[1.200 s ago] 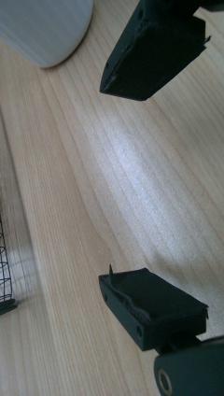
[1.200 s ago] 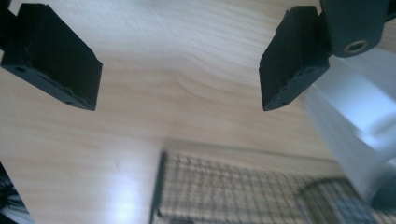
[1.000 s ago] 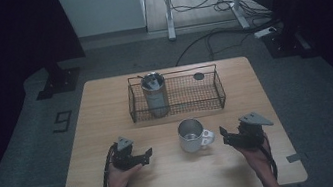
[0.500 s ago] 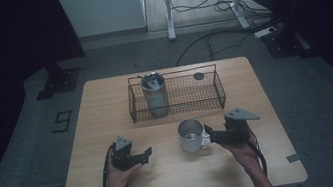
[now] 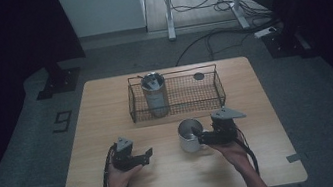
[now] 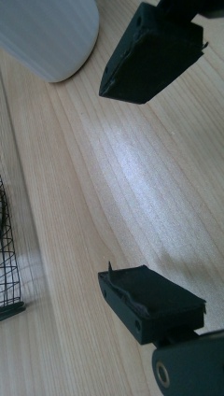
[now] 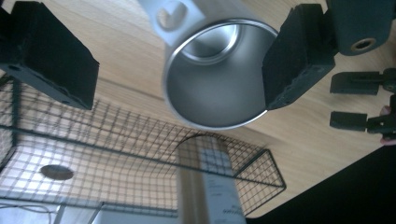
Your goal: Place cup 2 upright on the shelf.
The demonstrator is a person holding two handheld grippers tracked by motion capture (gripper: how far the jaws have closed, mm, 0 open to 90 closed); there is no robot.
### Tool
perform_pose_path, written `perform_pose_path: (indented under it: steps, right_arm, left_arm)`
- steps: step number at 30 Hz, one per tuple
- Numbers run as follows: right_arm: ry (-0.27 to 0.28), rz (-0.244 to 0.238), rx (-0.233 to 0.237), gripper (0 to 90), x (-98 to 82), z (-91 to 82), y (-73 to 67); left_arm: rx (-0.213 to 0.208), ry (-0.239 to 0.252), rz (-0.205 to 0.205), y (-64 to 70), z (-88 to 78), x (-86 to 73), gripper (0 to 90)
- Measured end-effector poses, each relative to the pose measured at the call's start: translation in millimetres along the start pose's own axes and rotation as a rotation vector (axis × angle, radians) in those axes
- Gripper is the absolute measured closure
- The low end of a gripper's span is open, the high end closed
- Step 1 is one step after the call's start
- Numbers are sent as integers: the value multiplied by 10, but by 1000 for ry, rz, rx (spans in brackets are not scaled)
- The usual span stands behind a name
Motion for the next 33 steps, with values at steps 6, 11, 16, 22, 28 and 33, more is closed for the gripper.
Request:
perform_pose_path:
  steps: [6,11,16,22,28,33]
  right_arm:
    - [-38,-1,18,84,-94,131,-93]
    - [-47,2,28,76,-119,174,-130]
    - [-65,-12,33,53,-142,208,-174]
    - [-92,-29,33,33,-179,254,-220]
    - [-104,-50,27,28,-193,286,-242]
    - [-136,-74,15,37,-232,337,-251]
  left_arm:
    - [1,8,-7,-31,-31,3,111]
    - [-2,8,-15,-46,-32,-5,111]
    - [-5,-1,-11,-35,-10,-23,111]
    - [-5,-8,-11,-33,6,-38,111]
    - [-18,-4,-19,-30,8,-41,111]
    - [-18,-6,-20,-34,12,-45,111]
Point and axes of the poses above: each handheld gripper's, and its own axes: z roughly forward along the jaws, x roughly out of its top, y roughly to its right, the point moved 9 cm from there along z, roughly forward along the jaws, and after that the axes turned 5 degrees about x, right-handed, at the moved point
